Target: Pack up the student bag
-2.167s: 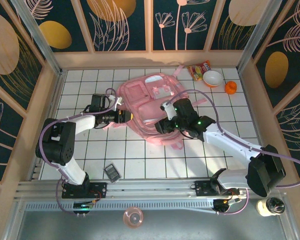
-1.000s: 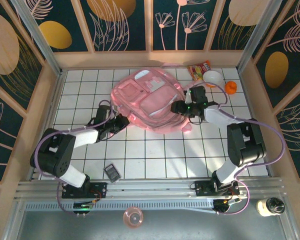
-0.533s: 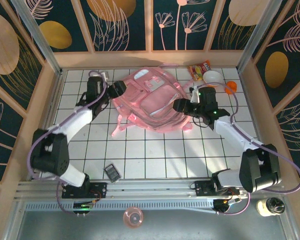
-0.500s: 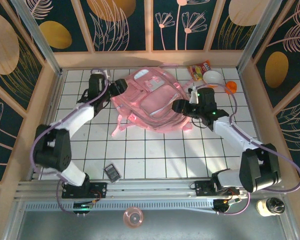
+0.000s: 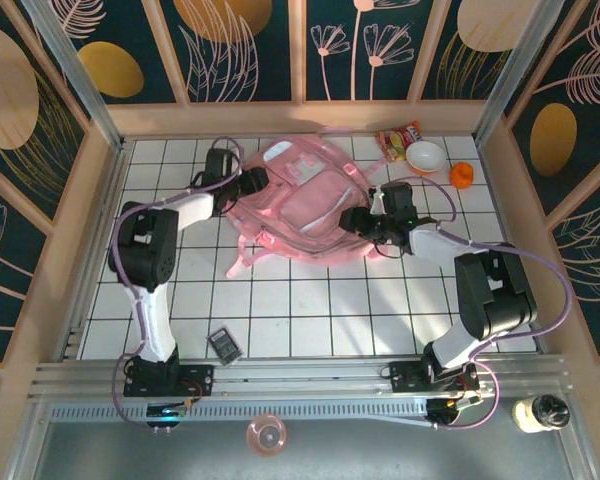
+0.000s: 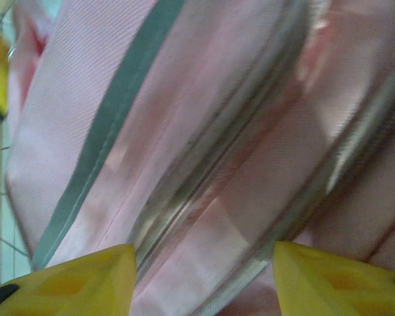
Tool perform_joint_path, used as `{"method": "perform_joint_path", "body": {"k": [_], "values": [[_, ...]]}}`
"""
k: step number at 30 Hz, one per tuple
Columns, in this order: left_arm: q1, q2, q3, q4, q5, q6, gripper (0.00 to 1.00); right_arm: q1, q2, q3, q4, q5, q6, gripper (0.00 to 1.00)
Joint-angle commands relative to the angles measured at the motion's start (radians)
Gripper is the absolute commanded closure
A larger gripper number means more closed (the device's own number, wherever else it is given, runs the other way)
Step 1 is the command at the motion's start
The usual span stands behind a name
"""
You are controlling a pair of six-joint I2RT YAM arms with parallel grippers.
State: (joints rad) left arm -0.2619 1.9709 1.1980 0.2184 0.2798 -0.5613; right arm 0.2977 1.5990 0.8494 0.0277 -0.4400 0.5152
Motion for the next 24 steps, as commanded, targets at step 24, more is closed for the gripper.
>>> {"method": "perform_joint_path", "body": {"k": [24], "values": [[-0.102,-0.776,-0.465,-0.356,0.021,1.274,0.21,0.291,-0.356,-0.128,0.051,0.114,-0.02,0.45]]}}
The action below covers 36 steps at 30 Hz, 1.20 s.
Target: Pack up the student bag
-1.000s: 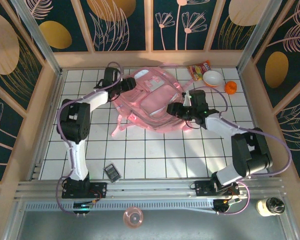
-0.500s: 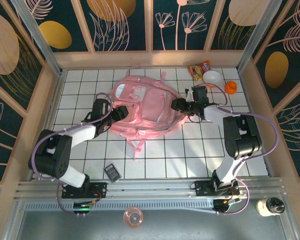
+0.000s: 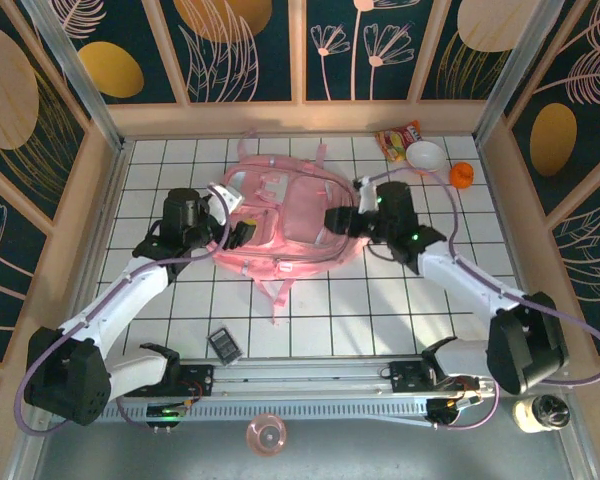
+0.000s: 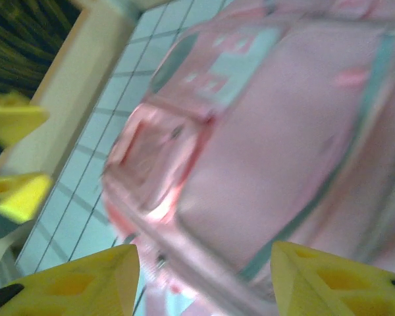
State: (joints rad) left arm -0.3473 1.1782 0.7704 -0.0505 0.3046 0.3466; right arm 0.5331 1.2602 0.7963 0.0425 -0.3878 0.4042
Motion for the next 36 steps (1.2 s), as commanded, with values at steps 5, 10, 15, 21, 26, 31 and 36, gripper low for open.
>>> {"method": "perform_joint_path", "body": {"k": [5,10,15,21,26,31,36], "values": [[-0.034,0.1,-0.074,0.011,-0.043,0.5,0.15,0.146,-0.051,-0.162,0.121,0.122,0.219,0.46],[-0.049,0.203,-0.08,0.066,-0.057,0.57,0.11,0.174,-0.053,-0.181,0.112,0.146,0.24,0.46],[-0.066,0.306,-0.095,0.146,-0.148,0.61,0.13,0.176,-0.067,-0.187,0.087,0.135,0.241,0.46],[-0.09,0.311,-0.071,0.11,-0.143,0.516,0.65,0.195,-0.108,-0.159,-0.013,0.205,0.245,0.46],[-0.096,0.206,-0.072,0.09,-0.036,0.332,1.0,0.253,-0.117,-0.139,-0.064,0.263,0.271,0.46],[-0.097,0.139,-0.058,0.116,0.051,0.197,1.0,0.326,-0.057,-0.102,-0.087,0.283,0.288,0.47],[-0.096,0.152,-0.002,0.096,0.076,0.115,1.0,0.37,0.051,-0.011,-0.09,0.32,0.288,0.46]]}}
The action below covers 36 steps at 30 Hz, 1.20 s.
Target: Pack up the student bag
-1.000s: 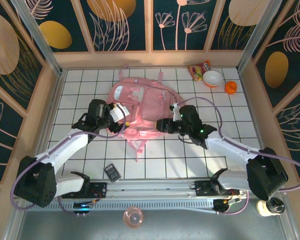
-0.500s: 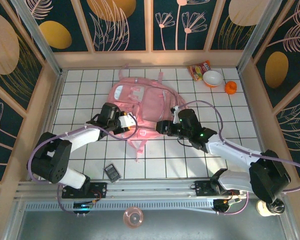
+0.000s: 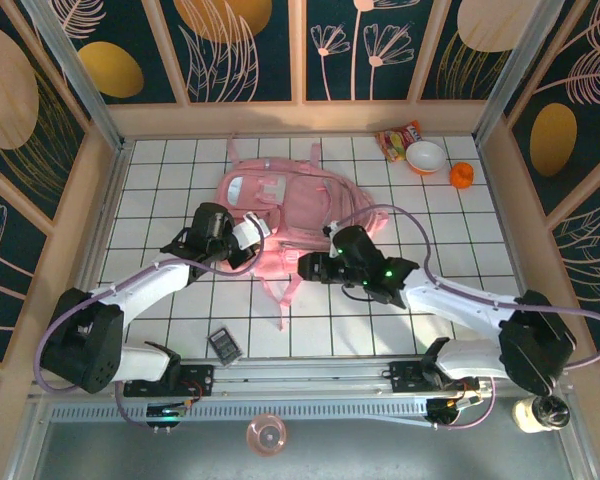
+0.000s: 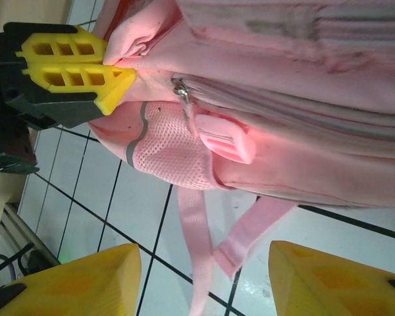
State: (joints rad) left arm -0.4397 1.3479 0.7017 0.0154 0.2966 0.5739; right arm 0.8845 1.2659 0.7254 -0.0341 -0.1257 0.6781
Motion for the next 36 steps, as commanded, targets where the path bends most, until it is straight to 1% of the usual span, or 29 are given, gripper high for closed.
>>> {"method": "perform_joint_path", "body": {"k": [1,4,8,15,18,19,21,22,25,27,29,30,33,36], "values": [[-0.004,-0.011,0.08,0.024,0.089,-0.128,1.0,0.024,0.067,0.079,-0.01,0.068,0.014,0.46],[-0.004,0.0,0.1,0.022,0.114,-0.164,1.0,0.034,0.144,0.134,0.001,0.104,0.03,0.46],[-0.005,0.011,0.115,0.021,0.135,-0.191,1.0,0.05,0.236,0.213,-0.028,0.196,0.069,0.47],[-0.004,-0.002,0.116,0.018,0.202,-0.232,1.0,0.087,0.385,0.362,-0.158,0.438,0.084,0.47],[-0.004,-0.016,0.11,0.011,0.221,-0.235,1.0,0.099,0.447,0.431,-0.232,0.538,0.08,0.49],[-0.005,-0.021,0.109,0.008,0.223,-0.236,1.0,0.099,0.461,0.445,-0.246,0.557,0.076,0.52],[-0.005,-0.032,0.105,-0.002,0.227,-0.231,1.0,0.098,0.48,0.464,-0.275,0.595,0.07,0.6],[-0.004,-0.036,0.104,-0.007,0.22,-0.228,1.0,0.095,0.485,0.475,-0.296,0.615,0.07,0.66],[-0.004,-0.049,0.097,-0.015,0.197,-0.218,1.0,0.086,0.472,0.483,-0.337,0.655,0.072,0.79],[-0.005,-0.05,0.091,-0.013,0.178,-0.215,1.0,0.074,0.439,0.467,-0.336,0.647,0.069,0.84],[-0.005,-0.042,0.085,-0.011,0.149,-0.213,1.0,0.058,0.391,0.431,-0.304,0.6,0.058,0.89],[-0.004,-0.037,0.083,-0.012,0.135,-0.212,1.0,0.046,0.367,0.412,-0.277,0.559,0.043,0.91],[-0.004,-0.011,0.083,-0.015,0.092,-0.209,1.0,0.002,0.293,0.355,-0.204,0.381,0.012,0.99],[-0.004,0.015,0.087,-0.034,0.045,-0.195,1.0,-0.04,0.245,0.335,-0.227,0.261,0.017,1.0]]}}
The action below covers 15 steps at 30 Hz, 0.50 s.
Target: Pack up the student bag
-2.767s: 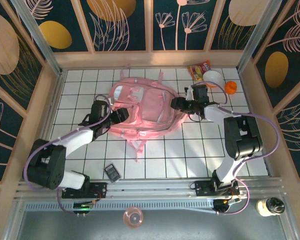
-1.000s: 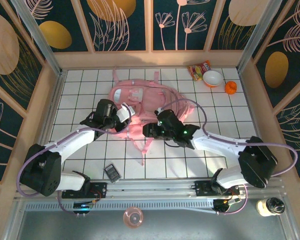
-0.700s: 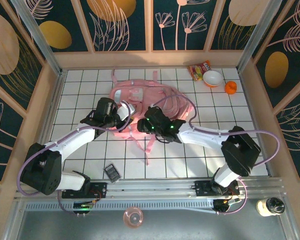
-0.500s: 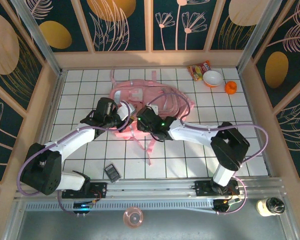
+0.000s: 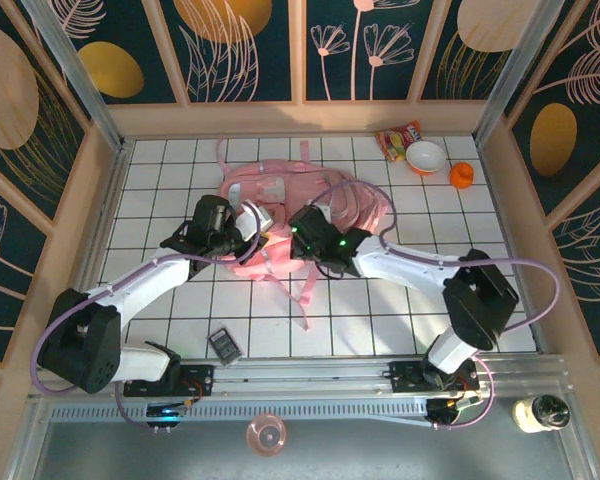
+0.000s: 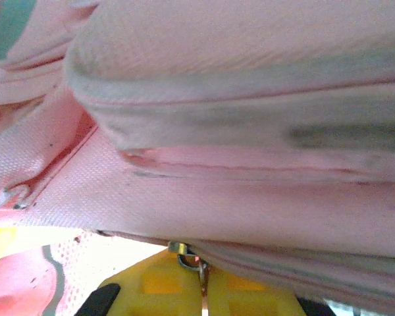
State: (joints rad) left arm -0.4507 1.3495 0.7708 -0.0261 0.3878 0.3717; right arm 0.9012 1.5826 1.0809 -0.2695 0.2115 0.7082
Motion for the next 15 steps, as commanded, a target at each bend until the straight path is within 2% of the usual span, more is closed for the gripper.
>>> {"method": "perform_joint_path", "body": {"k": [1,6,9,15], "values": [[0.006,0.021,0.02,-0.003,-0.059,0.015,1.0,-0.071,-0.086,-0.024,-0.009,-0.105,-0.012,1.0],[0.006,0.022,0.014,-0.024,-0.093,0.055,1.0,-0.139,-0.127,-0.029,-0.098,-0.182,-0.049,1.0],[0.006,0.01,0.004,-0.043,-0.102,0.098,1.0,-0.191,-0.138,-0.037,-0.144,-0.19,-0.1,1.0],[0.006,-0.013,-0.008,-0.083,-0.108,0.16,1.0,-0.277,-0.135,-0.056,-0.187,-0.294,-0.238,1.0]]}}
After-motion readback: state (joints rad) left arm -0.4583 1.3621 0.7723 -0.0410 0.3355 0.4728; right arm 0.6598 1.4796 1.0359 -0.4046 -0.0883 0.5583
